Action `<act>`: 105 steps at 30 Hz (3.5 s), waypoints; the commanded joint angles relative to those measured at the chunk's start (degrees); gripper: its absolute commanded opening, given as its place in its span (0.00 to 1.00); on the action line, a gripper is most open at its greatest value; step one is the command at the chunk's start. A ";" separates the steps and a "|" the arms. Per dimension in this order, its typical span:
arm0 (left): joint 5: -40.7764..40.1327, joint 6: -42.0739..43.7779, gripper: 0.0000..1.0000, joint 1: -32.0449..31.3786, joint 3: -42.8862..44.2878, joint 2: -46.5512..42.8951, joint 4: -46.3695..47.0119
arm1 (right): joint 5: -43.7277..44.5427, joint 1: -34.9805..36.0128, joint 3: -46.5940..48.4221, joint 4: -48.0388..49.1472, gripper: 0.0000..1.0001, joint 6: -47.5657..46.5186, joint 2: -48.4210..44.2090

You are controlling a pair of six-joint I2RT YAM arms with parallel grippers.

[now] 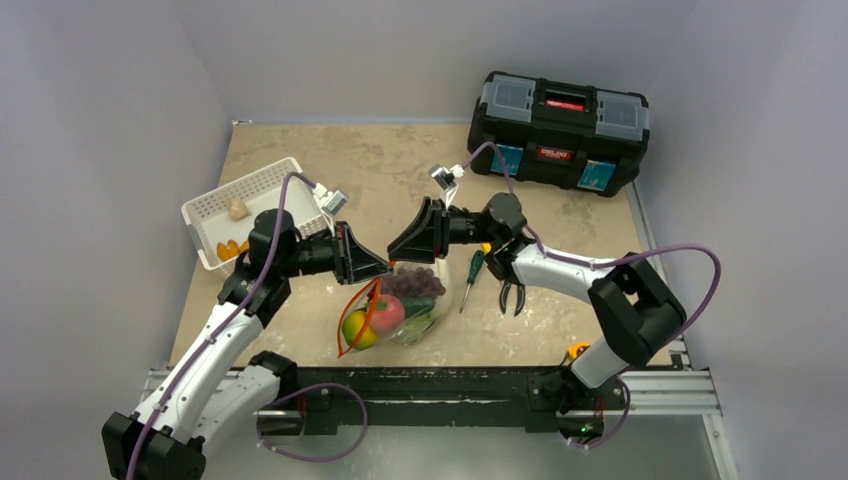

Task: Place the food in the zip-top bag and seal the zipper
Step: Zip the zipper food storage bag at the center of the board.

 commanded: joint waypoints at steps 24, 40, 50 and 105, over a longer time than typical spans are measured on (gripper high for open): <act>-1.31 -1.27 0.00 0.64 2.77 -0.42 2.14 | 8.25 1.21 -4.70 11.04 0.00 6.04 0.92; 0.16 4.62 0.01 0.91 8.04 0.87 -9.48 | 34.56 -0.37 -8.39 0.00 0.00 -4.59 -12.43; -0.87 14.52 0.00 1.24 13.76 0.92 -25.44 | 35.59 -5.08 -10.22 -0.11 0.00 -4.21 -13.01; -10.00 22.08 0.00 -7.69 20.45 25.56 -31.58 | 22.26 -5.93 4.70 -38.73 0.78 -33.51 -19.38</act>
